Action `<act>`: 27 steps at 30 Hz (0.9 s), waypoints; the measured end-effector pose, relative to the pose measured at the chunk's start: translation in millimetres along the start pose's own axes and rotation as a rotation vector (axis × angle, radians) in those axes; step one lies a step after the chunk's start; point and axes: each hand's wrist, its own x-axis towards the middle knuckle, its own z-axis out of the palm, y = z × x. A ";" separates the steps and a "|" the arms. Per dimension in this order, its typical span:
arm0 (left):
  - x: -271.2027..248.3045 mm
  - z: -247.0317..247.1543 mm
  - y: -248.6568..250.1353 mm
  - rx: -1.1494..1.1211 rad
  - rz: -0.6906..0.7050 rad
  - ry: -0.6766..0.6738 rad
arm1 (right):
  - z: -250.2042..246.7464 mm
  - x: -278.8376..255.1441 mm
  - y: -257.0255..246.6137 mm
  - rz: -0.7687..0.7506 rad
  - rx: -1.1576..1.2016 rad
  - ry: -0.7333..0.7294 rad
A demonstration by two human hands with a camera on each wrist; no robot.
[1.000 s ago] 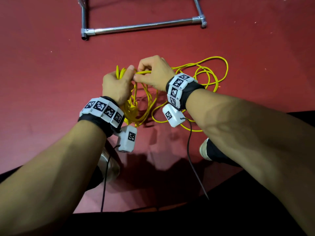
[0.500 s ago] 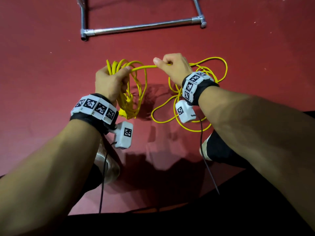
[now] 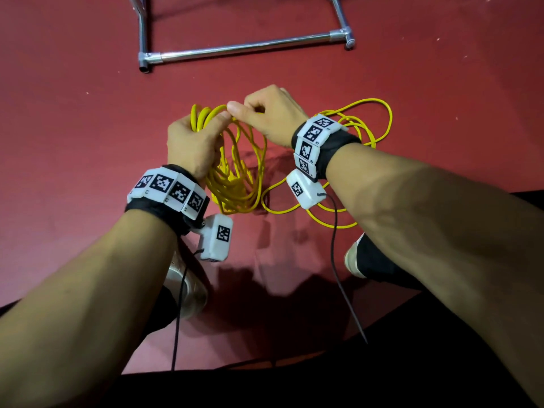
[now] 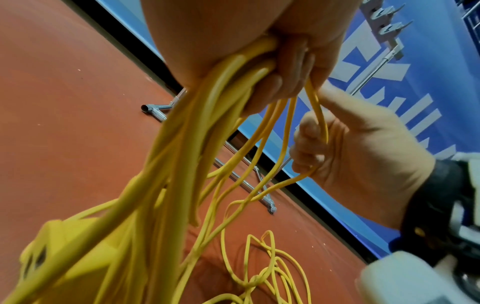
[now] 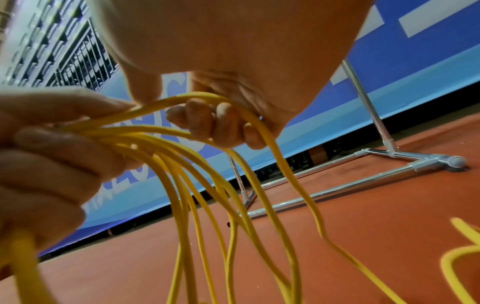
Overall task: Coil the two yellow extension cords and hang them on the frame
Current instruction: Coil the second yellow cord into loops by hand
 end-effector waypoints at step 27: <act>-2.1 -10.0 7.8 0.043 -0.026 -0.116 | -24.3 8.8 21.0 0.067 0.175 0.291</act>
